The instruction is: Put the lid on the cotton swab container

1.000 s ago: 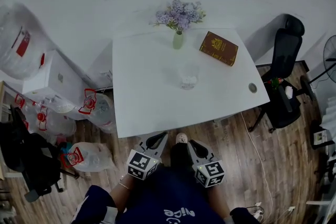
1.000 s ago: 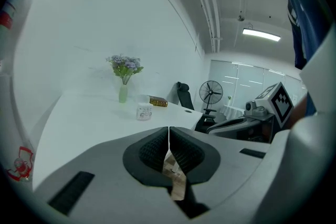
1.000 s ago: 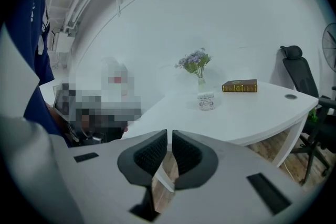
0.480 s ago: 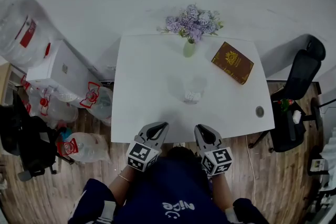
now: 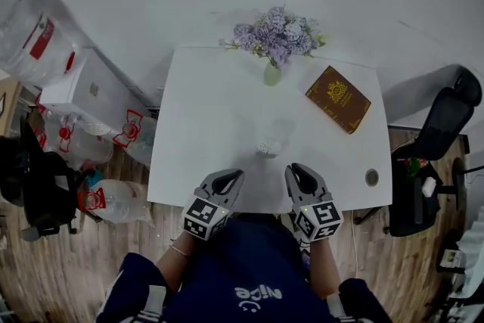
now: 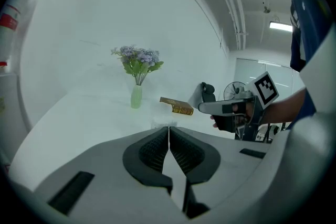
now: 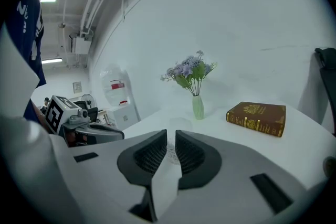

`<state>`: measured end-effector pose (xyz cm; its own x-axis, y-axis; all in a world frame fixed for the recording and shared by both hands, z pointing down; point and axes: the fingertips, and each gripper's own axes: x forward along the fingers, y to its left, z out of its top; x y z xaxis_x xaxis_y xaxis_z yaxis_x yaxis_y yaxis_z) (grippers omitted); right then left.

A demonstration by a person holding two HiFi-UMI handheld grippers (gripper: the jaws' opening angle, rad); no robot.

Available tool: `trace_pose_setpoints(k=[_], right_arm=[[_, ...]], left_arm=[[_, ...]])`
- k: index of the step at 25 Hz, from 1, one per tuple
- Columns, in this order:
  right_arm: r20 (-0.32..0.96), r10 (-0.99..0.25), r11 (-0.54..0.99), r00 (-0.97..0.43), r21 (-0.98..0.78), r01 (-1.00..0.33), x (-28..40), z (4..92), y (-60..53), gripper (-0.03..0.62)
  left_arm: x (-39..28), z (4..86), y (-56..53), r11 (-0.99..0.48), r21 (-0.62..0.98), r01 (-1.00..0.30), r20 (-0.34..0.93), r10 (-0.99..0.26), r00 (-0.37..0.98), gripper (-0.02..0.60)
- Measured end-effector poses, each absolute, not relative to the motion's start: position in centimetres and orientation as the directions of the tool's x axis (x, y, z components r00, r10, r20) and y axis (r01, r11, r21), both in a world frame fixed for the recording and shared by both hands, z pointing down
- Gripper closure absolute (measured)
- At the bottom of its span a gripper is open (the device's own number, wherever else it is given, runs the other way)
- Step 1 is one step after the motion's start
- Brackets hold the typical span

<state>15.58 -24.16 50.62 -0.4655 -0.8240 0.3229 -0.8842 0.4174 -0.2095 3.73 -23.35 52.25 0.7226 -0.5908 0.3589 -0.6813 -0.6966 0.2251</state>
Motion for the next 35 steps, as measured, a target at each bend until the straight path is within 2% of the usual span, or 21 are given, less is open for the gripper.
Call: trace_pose_setpoints(k=[5, 13, 16, 17, 22, 35], right_arm=[[0.327, -0.795, 0.482, -0.511, -0.17, -0.859, 17.3, 50.5, -26.5, 0.537], [0.397, -0.708, 0.598, -0.583, -0.101, -0.795, 17.3, 50.8, -30.3, 0.529], [0.444, -0.647, 0.651, -0.62, -0.103, -0.752, 16.5, 51.8, -31.4, 0.438], [0.46, -0.63, 0.664, -0.626, -0.098, -0.741, 16.3, 52.0, -31.7, 0.433], [0.504, -0.54, 0.726, -0.674, -0.126, -0.676, 15.4, 52.7, -33.4, 0.433], [0.556, -0.416, 0.804, -0.72, -0.145, -0.576, 14.3, 54.1, -34.4, 0.434]], left_arm=[[5.1, 54.1, -23.7, -0.643, 0.293, -0.708, 0.38, -0.601, 0.703, 0.557], [6.1, 54.7, -23.8, -0.641, 0.251, -0.725, 0.419, -0.603, 0.679, 0.557], [5.6, 55.4, -24.3, -0.624, 0.267, -0.734, 0.433, -0.603, 0.67, 0.557], [5.5, 55.4, -24.6, -0.62, 0.267, -0.738, 0.435, -0.606, 0.666, 0.557], [5.1, 55.3, -25.6, -0.624, 0.259, -0.738, 0.439, -0.604, 0.665, 0.557], [5.7, 56.2, -27.0, -0.665, 0.227, -0.711, 0.456, -0.573, 0.681, 0.555]])
